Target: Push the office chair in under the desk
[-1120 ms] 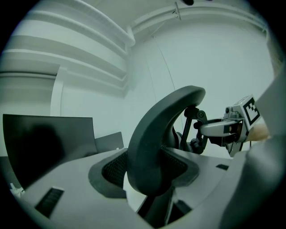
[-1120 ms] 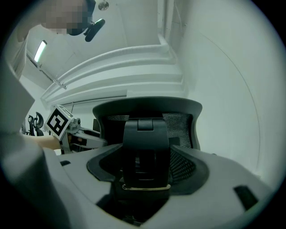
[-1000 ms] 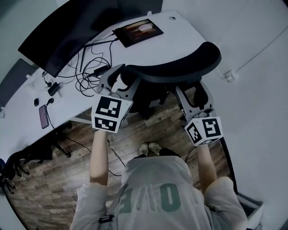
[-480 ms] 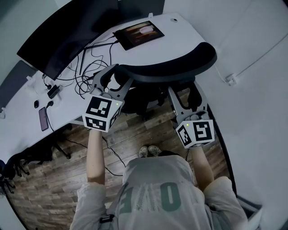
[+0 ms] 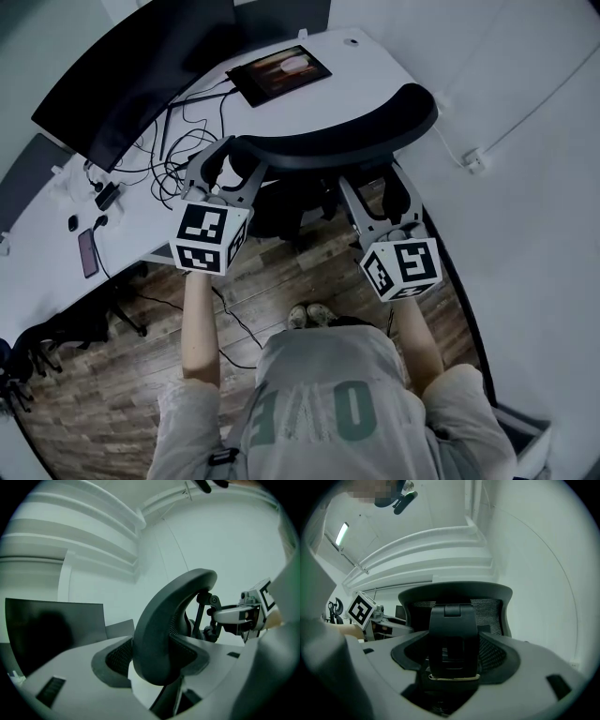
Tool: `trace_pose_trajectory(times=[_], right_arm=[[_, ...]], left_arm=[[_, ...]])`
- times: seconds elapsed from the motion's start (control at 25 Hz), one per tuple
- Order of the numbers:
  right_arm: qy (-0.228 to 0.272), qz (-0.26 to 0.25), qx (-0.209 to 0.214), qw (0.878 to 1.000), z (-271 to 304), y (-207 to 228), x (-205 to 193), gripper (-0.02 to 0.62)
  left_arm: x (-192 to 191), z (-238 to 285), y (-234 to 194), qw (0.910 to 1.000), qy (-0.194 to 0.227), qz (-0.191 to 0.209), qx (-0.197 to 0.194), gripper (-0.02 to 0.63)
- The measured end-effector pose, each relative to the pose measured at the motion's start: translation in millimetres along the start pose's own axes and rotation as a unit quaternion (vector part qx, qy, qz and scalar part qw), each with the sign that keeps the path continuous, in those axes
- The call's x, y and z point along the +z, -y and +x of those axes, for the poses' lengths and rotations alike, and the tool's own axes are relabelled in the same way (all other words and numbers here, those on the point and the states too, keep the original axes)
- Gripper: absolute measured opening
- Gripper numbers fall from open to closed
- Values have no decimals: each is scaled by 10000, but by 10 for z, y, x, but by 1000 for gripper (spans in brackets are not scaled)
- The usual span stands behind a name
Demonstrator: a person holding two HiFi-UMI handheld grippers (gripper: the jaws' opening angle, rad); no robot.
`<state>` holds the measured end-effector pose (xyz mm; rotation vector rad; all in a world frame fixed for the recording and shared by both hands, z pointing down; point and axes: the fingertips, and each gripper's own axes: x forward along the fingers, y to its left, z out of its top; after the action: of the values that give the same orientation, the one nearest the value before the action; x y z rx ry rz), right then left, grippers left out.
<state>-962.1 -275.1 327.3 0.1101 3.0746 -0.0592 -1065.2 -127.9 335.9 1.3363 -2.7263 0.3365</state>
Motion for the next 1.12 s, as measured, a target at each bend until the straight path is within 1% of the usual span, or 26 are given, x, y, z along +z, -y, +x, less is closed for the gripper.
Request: trace_pose_trajectory(times=[0.08,0.16,0.32,0.4,0.48,0.52,0.6,0.64,0.68,0.72,0.76,0.84,0.92,1.04,1.12], right_arm=[[-26,66,31,10000,-11,-1,13,296],[103,149,52,9998,-44,-5,97,298],[431,24,32,9991,-170,-19,387,298],[633,-88,-23,9980,-286,-41,541,298],[797,-247,-83,9965,-429,-68,673,298],[840,-341,-117,9958,-494,-81,717,296],[878,-511,-192,9946,-605,-111,763,284],[888,-599,-227,9940,-656,-129,769,206],[894,-697,-241,9933,-704,-154,768,83],[891,-800,-224,9926,-746,-185,759,46],[868,-894,-185,9920,-782,-219,739,33],[771,-1007,-96,9919,-835,-276,678,28],[642,-1003,-41,9929,-872,-300,594,25],[410,-874,-47,9953,-904,-287,437,21],[301,-815,-74,9962,-920,-266,355,21]], left_arm=[[-9,-42,4,9998,14,-39,168,245],[17,-130,4,9993,101,-135,344,245],[201,-407,10,9944,581,-614,628,245],[327,-575,64,9910,829,-665,809,245],[459,-735,193,9878,1063,-624,956,239],[512,-805,264,9858,1158,-591,1062,199],[568,-912,387,9812,1285,-467,1360,53],[577,-946,452,9794,1329,-388,1473,23],[581,-968,527,9782,1373,-336,1523,17],[575,-978,606,9777,1410,-341,1517,17],[559,-978,684,9779,1429,-407,1473,17],[504,-956,828,9789,1407,-619,1348,15],[449,-916,948,9801,1342,-754,1256,15],[431,-855,1085,9814,1287,-837,1152,15],[417,-823,1136,9830,1238,-799,1098,15]])
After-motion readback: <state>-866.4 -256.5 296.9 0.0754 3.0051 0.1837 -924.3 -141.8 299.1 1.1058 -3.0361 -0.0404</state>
